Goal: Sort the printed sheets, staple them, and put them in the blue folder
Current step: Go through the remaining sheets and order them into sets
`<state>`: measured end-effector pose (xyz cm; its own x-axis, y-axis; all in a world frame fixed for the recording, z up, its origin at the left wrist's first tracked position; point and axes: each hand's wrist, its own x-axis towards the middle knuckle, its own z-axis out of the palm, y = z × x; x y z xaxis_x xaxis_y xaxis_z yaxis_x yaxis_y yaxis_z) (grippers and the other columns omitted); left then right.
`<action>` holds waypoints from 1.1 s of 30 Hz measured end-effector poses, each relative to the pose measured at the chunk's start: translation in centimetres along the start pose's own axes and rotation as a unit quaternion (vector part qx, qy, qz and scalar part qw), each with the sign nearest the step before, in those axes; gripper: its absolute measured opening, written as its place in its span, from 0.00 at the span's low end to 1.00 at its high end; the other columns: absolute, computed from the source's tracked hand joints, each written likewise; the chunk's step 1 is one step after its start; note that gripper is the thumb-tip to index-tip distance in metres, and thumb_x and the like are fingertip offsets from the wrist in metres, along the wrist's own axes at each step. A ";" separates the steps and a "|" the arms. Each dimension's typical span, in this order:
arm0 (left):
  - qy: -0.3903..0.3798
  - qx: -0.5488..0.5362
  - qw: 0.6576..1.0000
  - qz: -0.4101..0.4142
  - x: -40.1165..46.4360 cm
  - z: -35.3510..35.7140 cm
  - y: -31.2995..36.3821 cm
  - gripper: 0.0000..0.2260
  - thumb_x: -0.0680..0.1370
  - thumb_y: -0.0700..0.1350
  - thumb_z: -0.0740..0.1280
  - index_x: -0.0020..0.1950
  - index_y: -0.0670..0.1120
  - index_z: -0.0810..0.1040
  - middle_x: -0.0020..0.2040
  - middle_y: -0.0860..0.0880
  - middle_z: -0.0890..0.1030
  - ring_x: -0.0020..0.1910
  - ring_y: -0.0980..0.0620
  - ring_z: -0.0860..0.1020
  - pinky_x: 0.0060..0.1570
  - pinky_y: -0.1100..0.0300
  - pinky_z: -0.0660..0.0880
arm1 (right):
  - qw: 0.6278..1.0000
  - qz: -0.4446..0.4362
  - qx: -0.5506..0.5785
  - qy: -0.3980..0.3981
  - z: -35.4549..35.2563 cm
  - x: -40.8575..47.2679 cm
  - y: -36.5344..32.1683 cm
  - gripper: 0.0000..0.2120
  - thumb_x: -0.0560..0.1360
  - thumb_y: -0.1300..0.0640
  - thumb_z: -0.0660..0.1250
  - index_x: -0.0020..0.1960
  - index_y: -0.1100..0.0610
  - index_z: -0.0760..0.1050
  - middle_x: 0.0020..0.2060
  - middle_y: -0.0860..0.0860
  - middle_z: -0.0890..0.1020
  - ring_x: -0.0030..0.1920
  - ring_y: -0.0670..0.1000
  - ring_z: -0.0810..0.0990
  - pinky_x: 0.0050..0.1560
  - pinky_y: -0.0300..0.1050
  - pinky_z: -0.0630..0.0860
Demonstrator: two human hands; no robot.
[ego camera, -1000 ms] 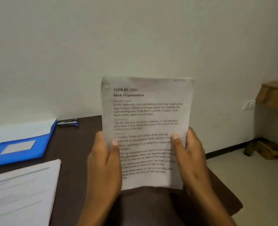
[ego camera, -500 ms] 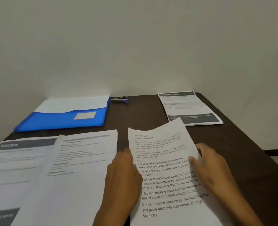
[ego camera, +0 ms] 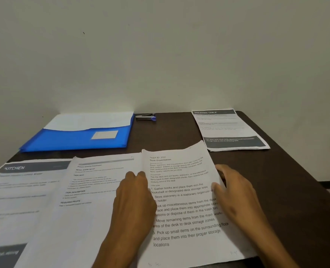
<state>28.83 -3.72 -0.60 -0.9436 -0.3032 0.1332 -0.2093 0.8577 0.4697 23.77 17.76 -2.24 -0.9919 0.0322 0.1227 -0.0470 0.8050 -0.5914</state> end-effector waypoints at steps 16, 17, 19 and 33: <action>-0.040 0.172 0.973 0.151 1.9 -6.0 3.2 0.19 0.84 0.62 0.59 0.74 0.58 0.69 0.64 0.57 0.74 0.61 0.57 0.74 0.59 0.62 0.75 | 0.996 0.042 -0.012 0.082 -7.4 9.1 7.8 0.16 0.82 0.54 0.70 0.69 0.55 0.77 0.53 0.52 0.82 0.51 0.52 0.79 0.53 0.48 0.74; -0.047 0.183 0.967 0.172 2.9 -6.2 3.8 0.18 0.84 0.61 0.59 0.72 0.57 0.70 0.63 0.57 0.75 0.59 0.57 0.75 0.58 0.61 0.75 | 0.994 0.051 -0.016 0.094 -8.0 10.9 8.6 0.15 0.82 0.55 0.70 0.68 0.57 0.78 0.55 0.55 0.83 0.52 0.54 0.79 0.53 0.48 0.74; -0.074 0.192 0.960 0.192 6.0 -5.3 5.0 0.17 0.85 0.59 0.61 0.71 0.54 0.72 0.62 0.54 0.77 0.58 0.55 0.76 0.57 0.58 0.76 | 0.991 0.070 -0.013 0.116 -8.2 14.1 10.1 0.13 0.81 0.58 0.69 0.64 0.60 0.79 0.58 0.59 0.83 0.54 0.58 0.80 0.53 0.48 0.75; -0.043 -0.203 0.978 -0.029 20.7 12.2 15.4 0.04 0.77 0.43 0.66 0.44 0.44 0.73 0.51 0.41 0.84 0.51 0.38 0.83 0.52 0.45 0.80 | 0.977 0.070 0.024 0.198 -3.6 21.9 14.8 0.15 0.82 0.53 0.69 0.64 0.61 0.79 0.54 0.57 0.84 0.54 0.58 0.81 0.57 0.53 0.79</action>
<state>2.95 8.31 -1.26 -0.9547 -0.2959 0.0303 -0.1610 0.5996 0.7839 1.81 32.55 -5.42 -0.8660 0.3748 0.3310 0.0712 0.7476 -0.6603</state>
